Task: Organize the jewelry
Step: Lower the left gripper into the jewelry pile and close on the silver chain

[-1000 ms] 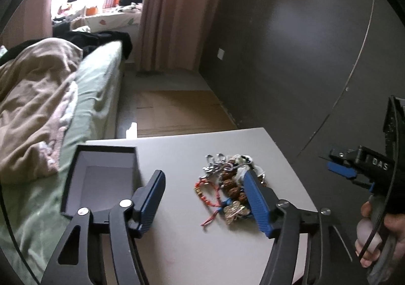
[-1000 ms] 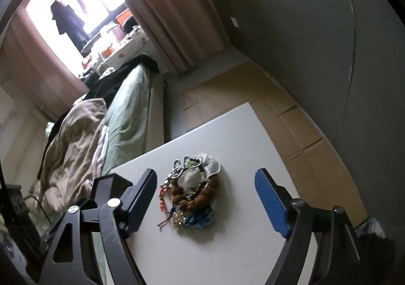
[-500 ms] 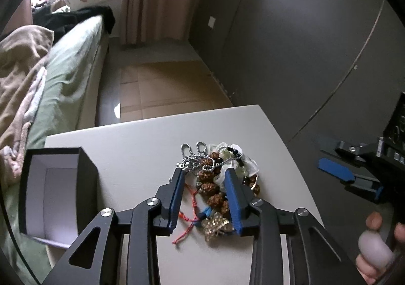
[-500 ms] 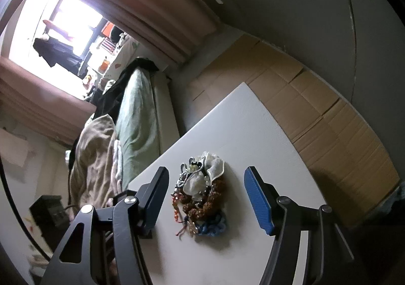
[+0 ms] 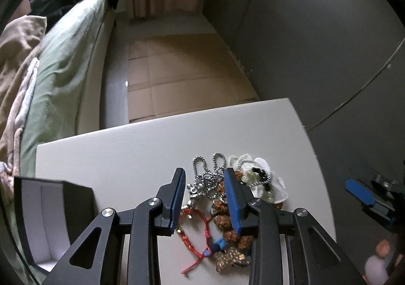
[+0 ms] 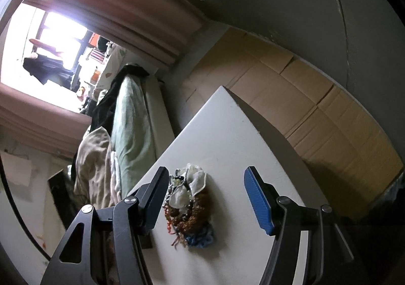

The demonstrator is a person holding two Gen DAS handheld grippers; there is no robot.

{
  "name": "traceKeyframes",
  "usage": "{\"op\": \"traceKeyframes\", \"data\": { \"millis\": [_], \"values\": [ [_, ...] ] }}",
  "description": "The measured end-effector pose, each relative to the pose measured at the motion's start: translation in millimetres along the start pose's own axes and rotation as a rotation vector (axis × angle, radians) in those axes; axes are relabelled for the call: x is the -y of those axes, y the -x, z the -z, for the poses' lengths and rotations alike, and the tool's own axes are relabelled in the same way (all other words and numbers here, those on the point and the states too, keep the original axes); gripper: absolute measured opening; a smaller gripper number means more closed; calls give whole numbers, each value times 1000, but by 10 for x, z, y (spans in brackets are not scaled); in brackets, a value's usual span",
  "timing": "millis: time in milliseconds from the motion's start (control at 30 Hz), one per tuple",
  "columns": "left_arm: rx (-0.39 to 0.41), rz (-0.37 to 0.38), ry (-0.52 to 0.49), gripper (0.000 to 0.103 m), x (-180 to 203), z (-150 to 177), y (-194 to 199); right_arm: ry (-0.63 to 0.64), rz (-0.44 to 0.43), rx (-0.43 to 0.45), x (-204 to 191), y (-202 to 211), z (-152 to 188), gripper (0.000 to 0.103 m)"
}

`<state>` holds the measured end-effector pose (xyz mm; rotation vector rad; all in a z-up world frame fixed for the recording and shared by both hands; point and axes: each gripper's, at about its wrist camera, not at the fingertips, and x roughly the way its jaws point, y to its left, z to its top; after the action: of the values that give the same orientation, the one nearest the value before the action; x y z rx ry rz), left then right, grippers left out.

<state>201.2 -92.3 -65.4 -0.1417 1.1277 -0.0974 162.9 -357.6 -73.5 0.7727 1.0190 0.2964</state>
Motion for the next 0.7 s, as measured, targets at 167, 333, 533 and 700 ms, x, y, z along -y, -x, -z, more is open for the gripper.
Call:
{"op": "traceKeyframes", "data": {
  "millis": [167, 333, 533, 700],
  "values": [
    [-55, -44, 0, 33, -39, 35, -174, 12, 4, -9, -1, -10, -6, 64],
    [-106, -55, -7, 33, -58, 111, -306, 18, 0, -14, -12, -1, -22, 64],
    [-81, -68, -22, 32, -35, 182, -361, 39, -3, -30, -70, -53, 12, 64],
    [-87, -52, -25, 18, -12, 229, -316, 58, -10, -65, -119, -153, 55, 64]
  ]
}}
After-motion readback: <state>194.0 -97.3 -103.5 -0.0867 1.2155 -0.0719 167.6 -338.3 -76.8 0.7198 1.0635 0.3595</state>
